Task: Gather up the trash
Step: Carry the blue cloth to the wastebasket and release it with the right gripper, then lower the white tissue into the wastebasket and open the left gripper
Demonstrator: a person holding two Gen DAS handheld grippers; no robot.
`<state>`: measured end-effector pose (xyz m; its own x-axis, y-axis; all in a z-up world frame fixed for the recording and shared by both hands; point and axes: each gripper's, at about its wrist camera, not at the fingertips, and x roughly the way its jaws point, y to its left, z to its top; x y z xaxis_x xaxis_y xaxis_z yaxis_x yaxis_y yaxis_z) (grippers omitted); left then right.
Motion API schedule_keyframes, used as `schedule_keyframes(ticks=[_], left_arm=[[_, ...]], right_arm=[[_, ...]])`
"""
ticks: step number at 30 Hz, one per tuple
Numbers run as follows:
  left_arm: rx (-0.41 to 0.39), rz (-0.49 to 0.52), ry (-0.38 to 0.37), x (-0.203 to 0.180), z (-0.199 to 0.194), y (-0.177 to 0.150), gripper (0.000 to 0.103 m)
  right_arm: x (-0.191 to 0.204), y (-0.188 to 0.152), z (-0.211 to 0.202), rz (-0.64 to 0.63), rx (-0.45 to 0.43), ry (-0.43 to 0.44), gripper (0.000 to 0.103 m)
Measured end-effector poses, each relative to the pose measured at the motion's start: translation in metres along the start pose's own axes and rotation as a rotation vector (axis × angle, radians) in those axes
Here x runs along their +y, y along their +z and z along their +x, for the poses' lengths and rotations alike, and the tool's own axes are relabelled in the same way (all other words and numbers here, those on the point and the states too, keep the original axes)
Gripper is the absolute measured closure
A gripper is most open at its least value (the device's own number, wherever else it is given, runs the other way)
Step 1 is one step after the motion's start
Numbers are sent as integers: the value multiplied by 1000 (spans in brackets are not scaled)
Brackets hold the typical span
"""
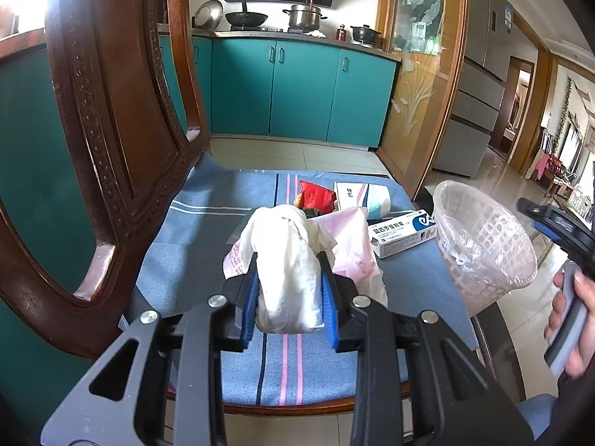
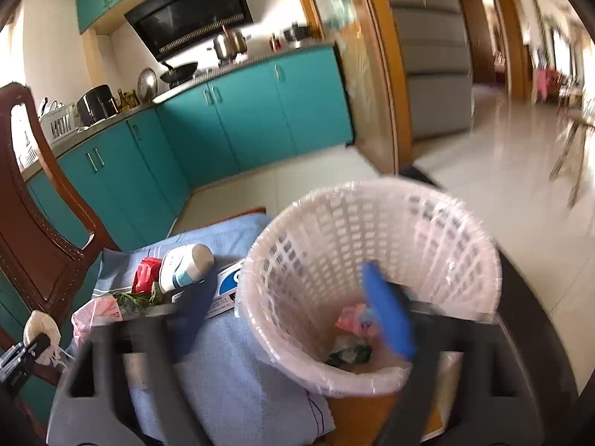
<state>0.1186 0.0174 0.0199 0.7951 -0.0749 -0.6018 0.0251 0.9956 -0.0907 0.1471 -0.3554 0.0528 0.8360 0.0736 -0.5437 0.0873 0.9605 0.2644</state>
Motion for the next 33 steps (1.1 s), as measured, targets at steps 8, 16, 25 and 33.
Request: schedule_keyframes(ticks=[8,16,25,33], left_arm=[[9,2,6,-1,4,0,73],[26,7,9,-3,10,-2,73],[38,28,14,-13,14,-5,73],[39,61,-133,-53,22,1,72]], right_arm=[[54,-23,-28,-127,-7,72,17],[62,-27,-29,-161,6,72,17],[64,-28,-32,-164,11,80,17],[37,-15,-51,-58,-111,44,17]])
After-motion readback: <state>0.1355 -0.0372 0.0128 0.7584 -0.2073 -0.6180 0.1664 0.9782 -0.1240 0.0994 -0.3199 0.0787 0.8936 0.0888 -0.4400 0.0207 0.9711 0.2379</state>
